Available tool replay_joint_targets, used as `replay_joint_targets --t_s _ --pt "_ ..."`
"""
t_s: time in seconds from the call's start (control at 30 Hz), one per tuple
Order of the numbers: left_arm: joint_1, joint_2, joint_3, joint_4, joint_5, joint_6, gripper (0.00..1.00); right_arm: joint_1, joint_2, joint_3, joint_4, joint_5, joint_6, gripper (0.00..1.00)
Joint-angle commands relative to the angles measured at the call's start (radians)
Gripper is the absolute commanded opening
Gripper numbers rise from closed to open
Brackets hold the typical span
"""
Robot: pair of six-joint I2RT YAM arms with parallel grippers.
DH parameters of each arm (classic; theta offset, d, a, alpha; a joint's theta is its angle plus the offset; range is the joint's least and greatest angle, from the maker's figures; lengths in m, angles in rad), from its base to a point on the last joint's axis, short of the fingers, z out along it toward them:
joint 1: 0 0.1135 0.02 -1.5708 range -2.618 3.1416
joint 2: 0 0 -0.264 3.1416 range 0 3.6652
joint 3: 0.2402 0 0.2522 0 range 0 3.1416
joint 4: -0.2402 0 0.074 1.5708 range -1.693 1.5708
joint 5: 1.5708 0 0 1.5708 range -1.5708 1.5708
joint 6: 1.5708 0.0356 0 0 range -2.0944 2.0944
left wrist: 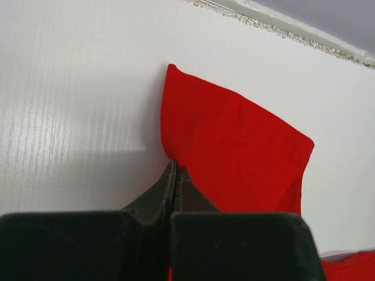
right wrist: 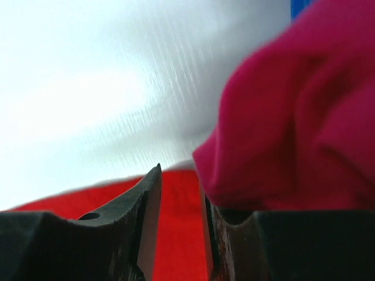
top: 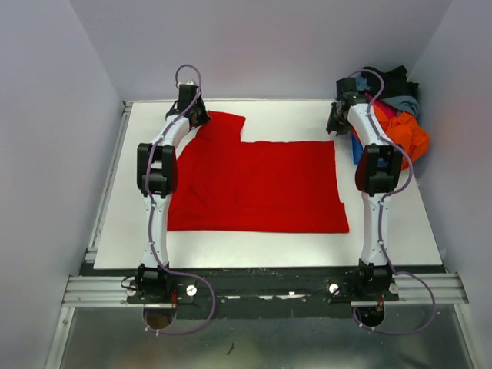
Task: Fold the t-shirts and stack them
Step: Grap the side of the flattened tshirt furthest away from the robot with both arms, then fold the other side of the tshirt into a rectangle
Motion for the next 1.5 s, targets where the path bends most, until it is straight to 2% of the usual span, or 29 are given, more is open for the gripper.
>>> replay_joint_targets --t_s 0.0,0.07,0.3,0.53,0.77,0.9,1.0,1.07,1.23,1.47 --pt "-0.006 -0.042 -0.001 0.002 -0.023 0.02 0.0 -0.015 0.134 0.168 -0.173 -0.03 -0.026 0.41" --pt "-0.004 -0.043 -0.001 -0.001 -0.02 0.02 0.0 -0.029 0.154 0.201 -0.199 -0.05 -0.02 0.41" --pt "-0.007 -0.049 -0.019 0.005 -0.015 0.02 0.0 -0.039 0.135 0.099 -0.173 -0.005 -0.057 0.41" --pt "-0.009 -0.045 -0.018 0.007 -0.021 0.025 0.0 -0.039 0.056 0.013 -0.086 -0.054 -0.054 0.42" --pt "-0.01 -0.045 0.002 -0.009 -0.03 0.034 0.0 -0.039 0.014 -0.039 -0.052 -0.175 -0.016 0.43" --pt "-0.007 -0.045 0.007 -0.01 -0.032 0.034 0.0 -0.039 0.005 -0.05 -0.041 -0.188 -0.005 0.36" --pt "-0.009 -0.043 0.017 -0.016 -0.033 0.034 0.0 -0.039 -0.003 -0.049 -0.031 -0.206 0.012 0.16" --pt "-0.009 -0.043 0.022 -0.018 -0.032 0.035 0.0 -0.039 -0.01 -0.044 -0.029 -0.211 0.017 0.08" --pt "-0.009 -0.048 0.039 -0.018 -0.033 0.046 0.0 -0.039 -0.059 -0.071 -0.011 -0.15 0.006 0.01" --pt "-0.01 -0.109 -0.019 0.027 -0.023 0.054 0.0 -0.036 -0.173 -0.176 0.052 -0.143 -0.002 0.01"
